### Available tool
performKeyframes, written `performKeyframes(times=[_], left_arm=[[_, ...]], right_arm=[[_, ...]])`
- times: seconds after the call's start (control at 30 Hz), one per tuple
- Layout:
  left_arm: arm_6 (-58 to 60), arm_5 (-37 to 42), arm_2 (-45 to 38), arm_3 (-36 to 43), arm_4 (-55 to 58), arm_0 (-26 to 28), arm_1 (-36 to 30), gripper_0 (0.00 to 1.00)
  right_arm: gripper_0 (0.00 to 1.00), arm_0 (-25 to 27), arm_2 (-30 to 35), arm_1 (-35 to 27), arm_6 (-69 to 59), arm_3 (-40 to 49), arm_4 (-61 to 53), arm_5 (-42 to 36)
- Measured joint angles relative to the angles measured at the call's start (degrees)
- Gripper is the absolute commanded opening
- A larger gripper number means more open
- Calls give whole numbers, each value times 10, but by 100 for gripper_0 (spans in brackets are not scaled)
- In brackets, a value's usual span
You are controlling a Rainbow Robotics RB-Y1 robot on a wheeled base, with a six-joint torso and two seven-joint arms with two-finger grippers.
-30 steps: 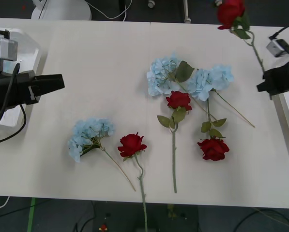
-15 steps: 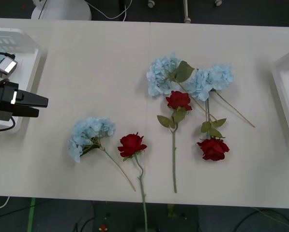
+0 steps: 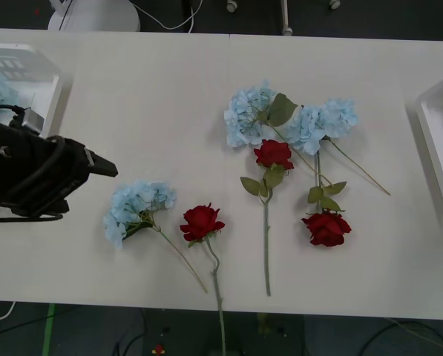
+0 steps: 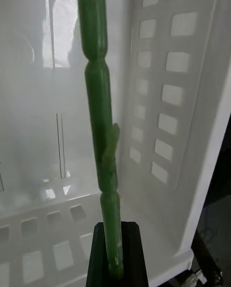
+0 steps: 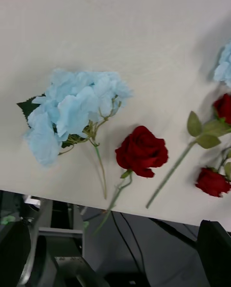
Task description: Put the red flowers into the right box and the blue flowers into the left box
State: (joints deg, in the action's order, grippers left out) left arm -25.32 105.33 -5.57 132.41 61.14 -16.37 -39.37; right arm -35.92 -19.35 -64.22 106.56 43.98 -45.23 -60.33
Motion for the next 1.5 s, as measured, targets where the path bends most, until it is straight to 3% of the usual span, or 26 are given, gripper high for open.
performKeyframes(times=[0.23, 0.3, 0.37, 0.47, 0.57, 0.8, 1.03, 1.23, 1.4, 1.47, 1.5], left_arm=[[36, -32, 176, 46, -234, 42, 11, 100], [78, -51, 247, 41, -332, 42, 16, 100], [117, -89, 310, 20, -401, 42, 22, 100], [130, -164, 370, -40, -443, 42, 31, 100], [123, -224, 390, -93, -466, 42, 40, 100], [120, -265, 399, -143, -488, 42, 48, 100], [120, -268, 413, -162, -512, 42, 58, 100], [119, -305, 429, -233, -535, 40, 75, 100], [118, -307, 438, -287, -543, 24, 99, 100], [116, -308, 438, -290, -544, 17, 103, 80], [113, -310, 438, -291, -544, 14, 104, 49]], right_arm=[[2, 0, 0, 40, 0, -30, 77, 50], [20, 0, 0, 41, 0, -31, 85, 51], [45, 0, 0, 41, 0, -32, 90, 51], [66, 0, 0, 41, 0, -32, 93, 52], [75, 0, 0, 41, 0, -32, 91, 52], [83, -1, 2, 39, 2, -17, 32, 22], [84, -1, 35, 27, 28, 129, -52, -137], [86, -4, 44, 28, 28, 249, -111, -184], [89, -29, 44, 49, 28, 264, -129, -214], [91, -42, 44, 67, 26, 263, -129, -221], [91, -48, 44, 77, 23, 262, -129, -224]])
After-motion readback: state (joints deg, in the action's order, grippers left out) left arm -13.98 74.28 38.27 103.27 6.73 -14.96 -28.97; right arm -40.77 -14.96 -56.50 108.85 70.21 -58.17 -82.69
